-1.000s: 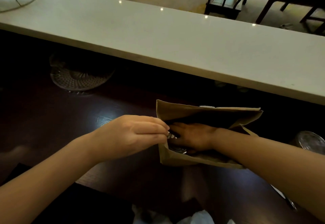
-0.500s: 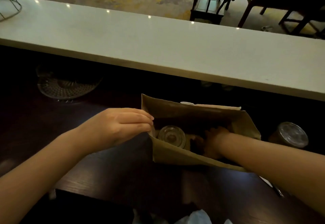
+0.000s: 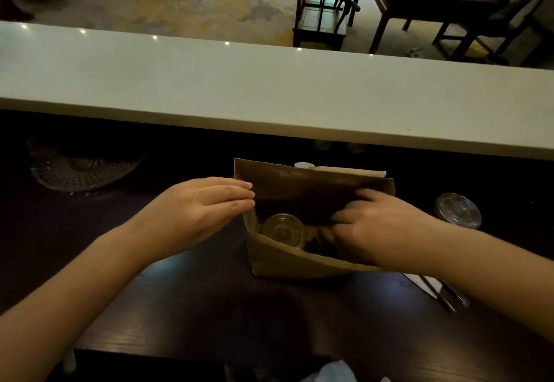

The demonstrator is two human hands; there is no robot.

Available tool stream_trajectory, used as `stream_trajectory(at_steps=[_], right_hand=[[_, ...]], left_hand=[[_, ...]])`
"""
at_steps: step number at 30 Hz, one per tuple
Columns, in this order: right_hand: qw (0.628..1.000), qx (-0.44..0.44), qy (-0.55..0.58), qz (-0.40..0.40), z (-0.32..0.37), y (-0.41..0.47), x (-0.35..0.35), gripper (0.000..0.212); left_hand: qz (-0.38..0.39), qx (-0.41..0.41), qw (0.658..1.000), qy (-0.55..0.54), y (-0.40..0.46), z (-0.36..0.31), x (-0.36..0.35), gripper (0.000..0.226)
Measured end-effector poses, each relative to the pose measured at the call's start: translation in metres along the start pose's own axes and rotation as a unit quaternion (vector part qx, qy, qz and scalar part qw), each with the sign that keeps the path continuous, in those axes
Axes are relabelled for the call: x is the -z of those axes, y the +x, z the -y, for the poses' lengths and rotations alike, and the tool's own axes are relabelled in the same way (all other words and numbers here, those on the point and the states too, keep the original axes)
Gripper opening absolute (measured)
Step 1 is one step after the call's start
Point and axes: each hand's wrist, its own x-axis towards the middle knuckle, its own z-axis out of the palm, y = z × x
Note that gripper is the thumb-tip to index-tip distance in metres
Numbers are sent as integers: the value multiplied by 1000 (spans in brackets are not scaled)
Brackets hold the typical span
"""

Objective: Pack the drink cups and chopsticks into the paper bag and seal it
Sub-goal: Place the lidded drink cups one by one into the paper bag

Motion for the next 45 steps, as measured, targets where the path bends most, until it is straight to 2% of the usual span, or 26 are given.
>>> stream_trajectory(at_steps=[1,4,8,11,14,18,22,25,27,30,33,35,41,43,45], right_hand=[[997,4,11,-70,-2,-7,3,22],[987,-20,27,-160,-10,-27,7,28],[956,-38,40,-289,-16,-55,3,25],[938,-65,49,-336,-25,-79,-6,22],[933,-118,75,-333,-44,-101,-27,20],[925,-218,111,-291,-78,-131,-78,24],[918,-290,126,-241,-120,-157,-138,18],[908,-324,171,-205,-150,-162,-180,32],[904,-328,208,-176,-168,-156,-198,48],[911,-322,241,-92,-191,-141,-218,75],[916,-295,270,-39,-203,-123,-228,87],[918,-279,280,-27,-203,-115,-234,85],[912,-254,309,-90,-205,-112,-246,75],[908,-248,321,-106,-204,-115,-247,72],[902,-245,335,-114,-203,-119,-246,73]], left_hand=[[6,9,1000,4,3,-1,1,27],[11,35,999,22,14,-12,12,29],[-54,95,994,16,47,-60,20,28],[-99,105,989,5,89,-113,1,23],[-116,116,986,-6,136,-159,-37,23],[-91,179,979,-31,186,-194,-108,18],[-22,235,972,-4,229,-210,-170,49],[32,258,965,27,259,-213,-210,62],[57,288,956,9,274,-209,-235,65],[114,329,937,-31,292,-202,-268,68],[153,349,923,-42,304,-196,-288,75],[145,356,920,-73,307,-196,-297,78],[84,368,907,-187,301,-199,-312,81],[38,383,878,-286,299,-201,-312,77],[-16,435,814,-386,299,-203,-309,68]])
